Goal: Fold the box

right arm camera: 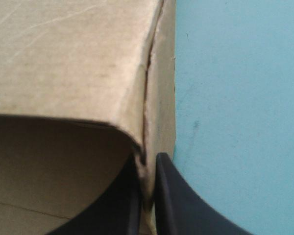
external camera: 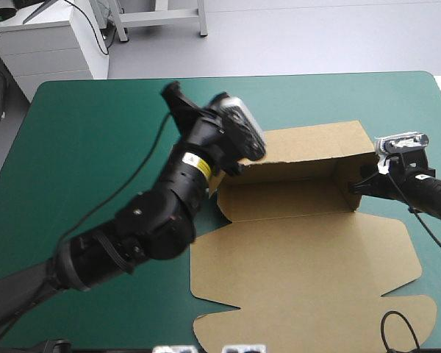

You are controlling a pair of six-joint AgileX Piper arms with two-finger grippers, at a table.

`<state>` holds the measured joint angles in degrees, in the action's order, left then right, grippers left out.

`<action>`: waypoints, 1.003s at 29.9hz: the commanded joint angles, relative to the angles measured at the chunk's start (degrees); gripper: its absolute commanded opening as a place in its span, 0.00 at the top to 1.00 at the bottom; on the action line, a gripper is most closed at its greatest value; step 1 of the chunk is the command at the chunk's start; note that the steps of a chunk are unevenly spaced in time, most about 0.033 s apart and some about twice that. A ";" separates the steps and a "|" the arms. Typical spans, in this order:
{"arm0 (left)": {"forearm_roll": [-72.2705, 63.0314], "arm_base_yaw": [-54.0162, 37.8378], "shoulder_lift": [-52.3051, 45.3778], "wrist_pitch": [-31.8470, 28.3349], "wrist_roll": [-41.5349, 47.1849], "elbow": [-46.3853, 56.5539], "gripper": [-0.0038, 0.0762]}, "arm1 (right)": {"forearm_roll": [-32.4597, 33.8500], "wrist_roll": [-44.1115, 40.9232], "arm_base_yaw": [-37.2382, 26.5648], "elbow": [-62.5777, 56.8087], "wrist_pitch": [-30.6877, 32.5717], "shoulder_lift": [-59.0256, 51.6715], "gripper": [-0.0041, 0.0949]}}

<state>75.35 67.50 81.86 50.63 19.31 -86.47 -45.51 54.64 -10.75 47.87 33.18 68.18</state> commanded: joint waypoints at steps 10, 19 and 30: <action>-25.89 -32.42 -9.68 -6.01 -2.90 -2.41 0.95 | 22.72 -36.32 12.13 22.42 12.97 2.07 0.96; -49.53 -52.78 -9.77 -6.01 -13.99 -2.41 0.95 | 32.80 -49.71 21.28 43.12 35.37 11.76 0.96; -69.71 -68.48 -9.77 -3.03 -24.92 3.67 0.95 | 29.90 -52.18 22.15 46.80 38.31 22.02 0.96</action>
<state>9.17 0.80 73.75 49.70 -3.25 -83.18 -13.13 3.51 11.43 92.77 71.71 89.72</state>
